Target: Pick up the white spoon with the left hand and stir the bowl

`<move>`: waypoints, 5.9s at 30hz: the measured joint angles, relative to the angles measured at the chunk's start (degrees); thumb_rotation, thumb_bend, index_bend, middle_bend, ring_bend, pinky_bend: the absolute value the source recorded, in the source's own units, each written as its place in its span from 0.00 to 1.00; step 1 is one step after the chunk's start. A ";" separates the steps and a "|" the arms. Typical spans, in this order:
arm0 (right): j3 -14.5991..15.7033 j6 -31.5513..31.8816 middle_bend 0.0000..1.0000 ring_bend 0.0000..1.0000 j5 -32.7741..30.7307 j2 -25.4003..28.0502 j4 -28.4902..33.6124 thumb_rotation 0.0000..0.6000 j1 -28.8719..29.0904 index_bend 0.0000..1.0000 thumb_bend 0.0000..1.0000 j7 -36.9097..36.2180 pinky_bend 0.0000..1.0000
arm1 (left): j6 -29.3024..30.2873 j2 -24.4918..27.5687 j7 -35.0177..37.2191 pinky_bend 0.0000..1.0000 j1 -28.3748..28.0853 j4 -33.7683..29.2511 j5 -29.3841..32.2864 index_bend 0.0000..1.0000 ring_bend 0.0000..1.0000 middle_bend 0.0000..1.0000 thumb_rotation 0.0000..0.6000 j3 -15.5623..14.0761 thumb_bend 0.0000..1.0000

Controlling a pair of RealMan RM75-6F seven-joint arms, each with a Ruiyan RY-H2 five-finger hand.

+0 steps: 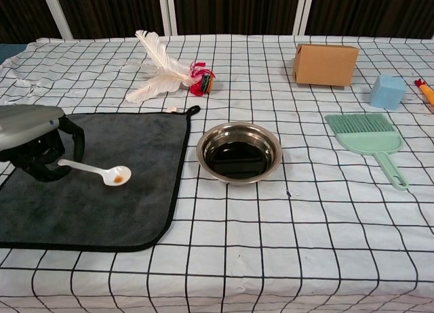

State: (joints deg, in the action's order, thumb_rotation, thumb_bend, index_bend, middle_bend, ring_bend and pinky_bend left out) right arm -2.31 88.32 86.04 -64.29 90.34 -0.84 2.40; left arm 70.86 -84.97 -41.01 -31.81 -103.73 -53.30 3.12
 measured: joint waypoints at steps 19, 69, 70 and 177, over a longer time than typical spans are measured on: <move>0.13 -1.59 0.11 0.19 -0.60 0.86 0.04 1.00 0.24 0.00 0.22 -2.45 0.26 | 5.24 -2.02 -37.27 0.84 -18.30 -1.81 -1.95 0.68 0.88 0.94 1.00 11.42 0.51; -0.85 -3.04 0.11 0.19 -3.19 -0.21 -2.49 1.00 0.34 0.00 0.22 -5.16 0.26 | -13.95 -15.06 -55.88 0.86 -42.37 21.64 -6.66 0.72 0.90 0.96 1.00 -0.89 0.52; -0.85 -3.03 0.11 0.19 -3.18 -0.19 -2.47 1.00 0.33 0.00 0.22 -5.16 0.26 | -13.99 -15.05 -55.97 0.86 -42.39 21.67 -6.56 0.72 0.90 0.96 1.00 -1.03 0.52; -1.76 -2.67 0.11 0.18 -4.37 -0.46 -2.32 1.00 -0.07 0.00 0.22 -6.10 0.26 | -15.67 -14.52 -56.21 0.86 -42.61 21.30 -6.25 0.74 0.90 0.97 1.00 -4.76 0.52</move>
State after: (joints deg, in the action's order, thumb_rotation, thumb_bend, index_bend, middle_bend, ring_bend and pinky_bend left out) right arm -4.07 85.65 81.67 -64.74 88.01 -0.91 -3.70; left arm 55.20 -99.49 -97.22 -74.42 -82.43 -59.55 -1.64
